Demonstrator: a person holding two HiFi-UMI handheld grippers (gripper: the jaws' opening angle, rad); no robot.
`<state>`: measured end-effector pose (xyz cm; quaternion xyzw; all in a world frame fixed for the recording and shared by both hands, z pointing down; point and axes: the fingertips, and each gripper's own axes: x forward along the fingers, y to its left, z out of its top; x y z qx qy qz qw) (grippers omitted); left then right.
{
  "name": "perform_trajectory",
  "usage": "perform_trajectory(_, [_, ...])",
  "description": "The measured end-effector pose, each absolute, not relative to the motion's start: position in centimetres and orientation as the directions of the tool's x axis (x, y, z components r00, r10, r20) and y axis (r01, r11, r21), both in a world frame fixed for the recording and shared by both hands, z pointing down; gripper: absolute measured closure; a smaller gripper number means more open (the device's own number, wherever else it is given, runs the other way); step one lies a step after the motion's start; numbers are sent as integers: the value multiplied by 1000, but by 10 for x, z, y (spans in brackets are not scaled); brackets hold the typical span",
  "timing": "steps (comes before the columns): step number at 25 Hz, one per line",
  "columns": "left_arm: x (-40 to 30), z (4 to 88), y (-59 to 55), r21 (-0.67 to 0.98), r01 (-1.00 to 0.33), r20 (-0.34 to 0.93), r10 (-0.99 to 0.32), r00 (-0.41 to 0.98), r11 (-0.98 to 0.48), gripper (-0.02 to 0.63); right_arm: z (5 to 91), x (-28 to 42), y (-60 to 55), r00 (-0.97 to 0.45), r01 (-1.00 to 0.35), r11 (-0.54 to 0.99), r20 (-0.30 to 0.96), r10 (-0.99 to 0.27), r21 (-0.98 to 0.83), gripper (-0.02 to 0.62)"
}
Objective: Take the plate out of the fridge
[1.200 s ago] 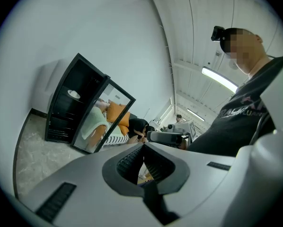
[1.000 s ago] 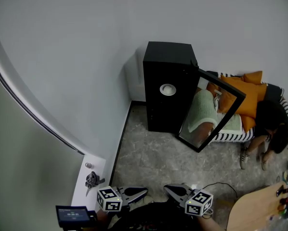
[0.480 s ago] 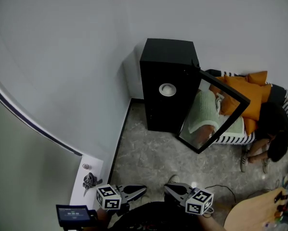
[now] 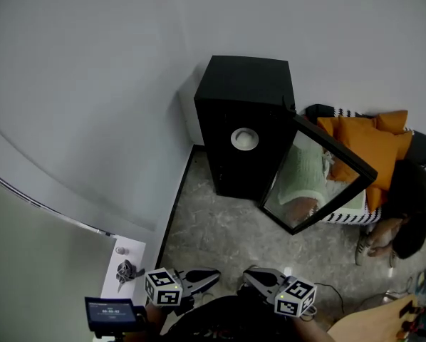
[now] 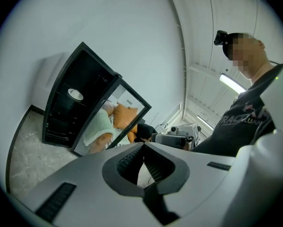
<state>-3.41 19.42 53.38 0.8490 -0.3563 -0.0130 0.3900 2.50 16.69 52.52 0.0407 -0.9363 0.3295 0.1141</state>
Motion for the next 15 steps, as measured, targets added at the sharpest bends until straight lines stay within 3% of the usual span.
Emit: perform_trajectory(15, [-3,523,98,646,-653,319,-639,700,-394,600,525,70,78,-977,-118,746,210,30,-656,592])
